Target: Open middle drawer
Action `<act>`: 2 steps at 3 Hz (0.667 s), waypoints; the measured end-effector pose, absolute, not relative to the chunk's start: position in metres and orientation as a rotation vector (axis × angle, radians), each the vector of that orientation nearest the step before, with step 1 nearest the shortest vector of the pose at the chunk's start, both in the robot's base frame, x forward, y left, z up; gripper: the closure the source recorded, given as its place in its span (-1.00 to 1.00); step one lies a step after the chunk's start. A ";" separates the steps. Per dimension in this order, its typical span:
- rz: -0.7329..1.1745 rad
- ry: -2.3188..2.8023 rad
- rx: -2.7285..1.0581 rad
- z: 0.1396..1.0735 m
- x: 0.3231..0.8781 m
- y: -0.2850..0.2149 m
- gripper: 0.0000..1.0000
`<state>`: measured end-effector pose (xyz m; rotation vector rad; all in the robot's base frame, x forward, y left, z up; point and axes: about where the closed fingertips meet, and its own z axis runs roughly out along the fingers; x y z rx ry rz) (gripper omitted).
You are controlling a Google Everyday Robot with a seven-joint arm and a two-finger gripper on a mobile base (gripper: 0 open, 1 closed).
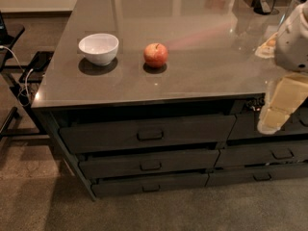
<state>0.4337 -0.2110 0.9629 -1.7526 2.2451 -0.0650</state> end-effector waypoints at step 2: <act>0.226 2.166 -1.870 0.841 0.399 -0.195 -1.00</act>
Offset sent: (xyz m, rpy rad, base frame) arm -0.0672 0.0124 -0.2207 0.2681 0.1781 0.2941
